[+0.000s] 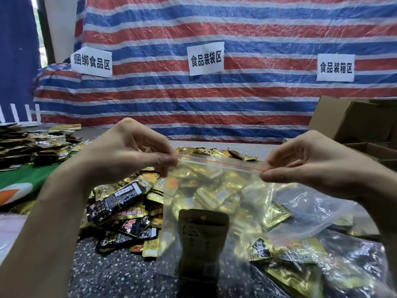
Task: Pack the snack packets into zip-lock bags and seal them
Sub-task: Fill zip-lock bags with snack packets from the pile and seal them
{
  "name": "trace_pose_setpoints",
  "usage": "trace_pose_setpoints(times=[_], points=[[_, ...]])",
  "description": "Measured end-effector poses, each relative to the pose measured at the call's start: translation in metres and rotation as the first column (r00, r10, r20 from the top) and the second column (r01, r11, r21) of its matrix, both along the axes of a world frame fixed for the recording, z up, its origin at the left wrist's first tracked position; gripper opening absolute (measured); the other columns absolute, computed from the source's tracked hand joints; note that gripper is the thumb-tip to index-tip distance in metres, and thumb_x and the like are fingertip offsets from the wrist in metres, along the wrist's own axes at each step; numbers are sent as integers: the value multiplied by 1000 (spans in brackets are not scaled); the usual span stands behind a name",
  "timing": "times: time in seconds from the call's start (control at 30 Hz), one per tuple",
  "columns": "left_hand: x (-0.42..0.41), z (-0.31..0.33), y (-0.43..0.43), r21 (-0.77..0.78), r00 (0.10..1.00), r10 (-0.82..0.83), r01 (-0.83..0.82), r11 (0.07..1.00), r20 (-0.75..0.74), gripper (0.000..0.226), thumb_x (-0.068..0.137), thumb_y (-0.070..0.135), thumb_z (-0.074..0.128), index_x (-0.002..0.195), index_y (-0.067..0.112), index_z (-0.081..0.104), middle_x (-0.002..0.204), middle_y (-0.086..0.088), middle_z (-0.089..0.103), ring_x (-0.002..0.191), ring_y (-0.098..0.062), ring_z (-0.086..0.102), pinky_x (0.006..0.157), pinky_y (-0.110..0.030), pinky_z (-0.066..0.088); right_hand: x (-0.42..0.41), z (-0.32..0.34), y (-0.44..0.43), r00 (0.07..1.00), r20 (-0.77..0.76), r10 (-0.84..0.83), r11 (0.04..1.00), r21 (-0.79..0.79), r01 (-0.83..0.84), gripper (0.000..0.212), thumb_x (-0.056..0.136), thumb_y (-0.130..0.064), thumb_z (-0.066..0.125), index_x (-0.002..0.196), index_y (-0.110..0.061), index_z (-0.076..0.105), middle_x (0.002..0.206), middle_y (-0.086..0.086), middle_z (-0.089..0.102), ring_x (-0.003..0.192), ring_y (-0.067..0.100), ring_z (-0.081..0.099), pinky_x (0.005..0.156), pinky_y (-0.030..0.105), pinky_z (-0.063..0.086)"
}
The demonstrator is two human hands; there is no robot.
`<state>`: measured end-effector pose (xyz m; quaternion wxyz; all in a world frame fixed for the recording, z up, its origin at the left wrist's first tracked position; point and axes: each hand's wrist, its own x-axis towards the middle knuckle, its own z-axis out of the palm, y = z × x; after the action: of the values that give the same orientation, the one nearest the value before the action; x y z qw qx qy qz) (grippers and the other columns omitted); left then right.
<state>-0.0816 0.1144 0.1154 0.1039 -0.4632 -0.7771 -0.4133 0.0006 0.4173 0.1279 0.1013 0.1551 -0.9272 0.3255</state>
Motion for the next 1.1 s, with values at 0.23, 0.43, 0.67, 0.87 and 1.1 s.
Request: trace_pose_setpoints(times=[0.23,0.43,0.67,0.87,1.1], points=[[0,1,-5,-14,998,57,-58,998,-31,10,76,28,74,81,22,80,78,-2,77,81,-21,73,93,-37,54,0,-1,7,998,26,62,997,-44,-61,28,64,-37,76,87,-23,81,90,-5,78,88,10,73,91,40,55],[-1,1,-10,-37,998,60,-59,998,27,10,75,27,72,80,22,80,78,-3,77,81,-17,73,74,-13,54,-1,-3,4,995,-15,100,995,1,-100,16,79,-17,81,85,-32,81,87,-4,77,84,15,71,81,41,58],[-1,2,-16,-99,995,75,-68,993,72,16,77,36,72,84,25,80,81,-3,77,76,-16,73,70,-23,58,0,-3,2,995,-38,93,996,3,-93,20,78,-17,81,86,-34,81,86,-1,75,83,21,69,83,46,59],[-4,1,-13,-67,992,103,-98,993,71,18,72,35,74,86,26,81,81,1,78,76,-12,74,66,-14,55,2,-2,1,999,-16,32,999,-15,-32,18,81,-2,77,85,-20,78,82,-2,75,79,10,71,77,33,57],[-1,-1,-7,2,992,119,-119,993,30,12,68,29,74,78,24,79,79,-1,76,73,-10,70,65,-14,54,4,0,-13,996,-77,34,999,-39,-38,21,80,-3,67,87,-21,76,76,12,66,68,18,60,71,48,52]])
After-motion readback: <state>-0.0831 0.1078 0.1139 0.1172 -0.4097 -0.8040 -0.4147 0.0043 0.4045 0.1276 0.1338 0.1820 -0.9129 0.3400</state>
